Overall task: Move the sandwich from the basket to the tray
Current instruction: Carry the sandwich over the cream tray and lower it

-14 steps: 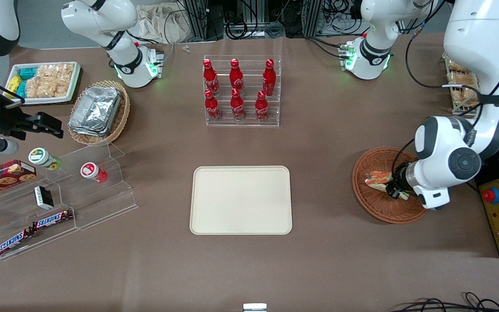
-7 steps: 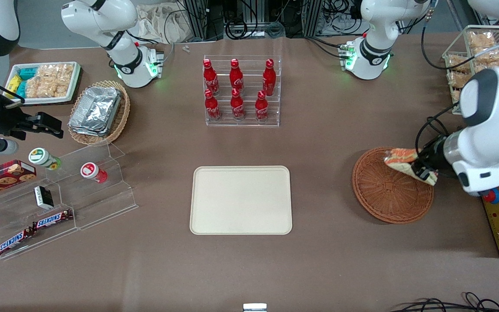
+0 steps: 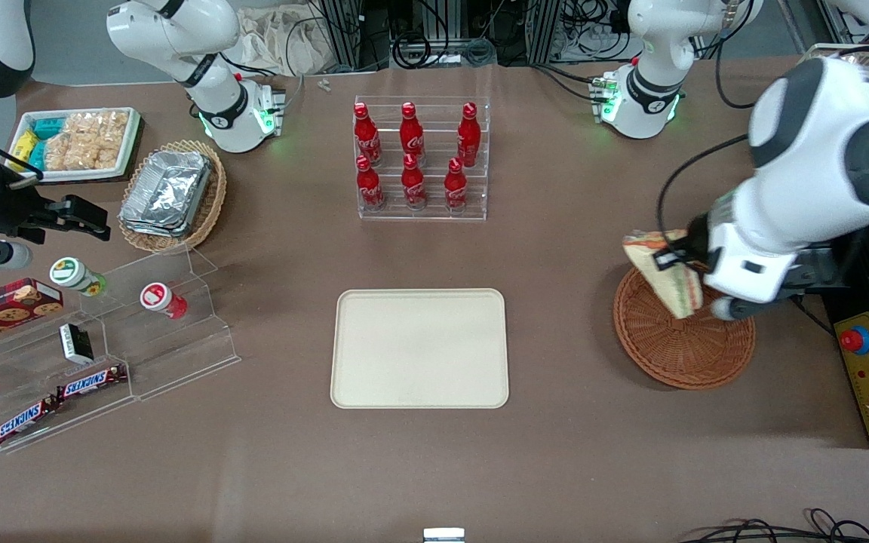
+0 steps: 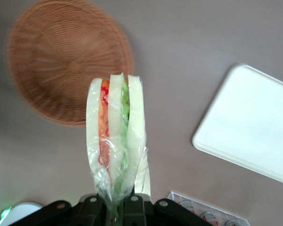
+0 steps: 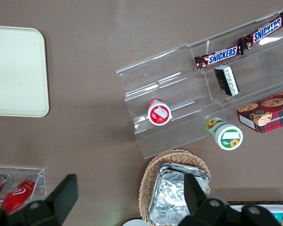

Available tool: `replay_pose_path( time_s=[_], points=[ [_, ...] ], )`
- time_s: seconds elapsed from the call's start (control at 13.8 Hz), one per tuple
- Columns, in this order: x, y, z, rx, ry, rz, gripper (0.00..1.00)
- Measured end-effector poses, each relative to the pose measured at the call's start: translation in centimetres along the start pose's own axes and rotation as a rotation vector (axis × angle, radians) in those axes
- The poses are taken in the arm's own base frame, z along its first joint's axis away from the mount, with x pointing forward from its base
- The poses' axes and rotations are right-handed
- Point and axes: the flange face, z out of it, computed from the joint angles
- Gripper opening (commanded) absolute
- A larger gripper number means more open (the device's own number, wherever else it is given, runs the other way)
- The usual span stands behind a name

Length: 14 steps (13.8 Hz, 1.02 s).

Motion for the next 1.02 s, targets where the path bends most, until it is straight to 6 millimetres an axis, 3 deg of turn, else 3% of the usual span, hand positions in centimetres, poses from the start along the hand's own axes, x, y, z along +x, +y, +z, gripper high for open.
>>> replay_pose_path(
  time_s=[0.15, 0.51, 0.73, 1.02],
  points=[
    [-1.8, 5.1, 2.5, 0.009, 0.040, 0.114, 0.00],
    [-5.8, 17.0, 13.5, 0.079, 0.061, 0.363, 0.00],
    [-5.2, 20.5, 18.6, 0.066, 0.082, 0.423, 0.00],
    [-4.6, 22.6, 26.3, 0.084, 0.092, 0.484, 0.00]
  ],
)
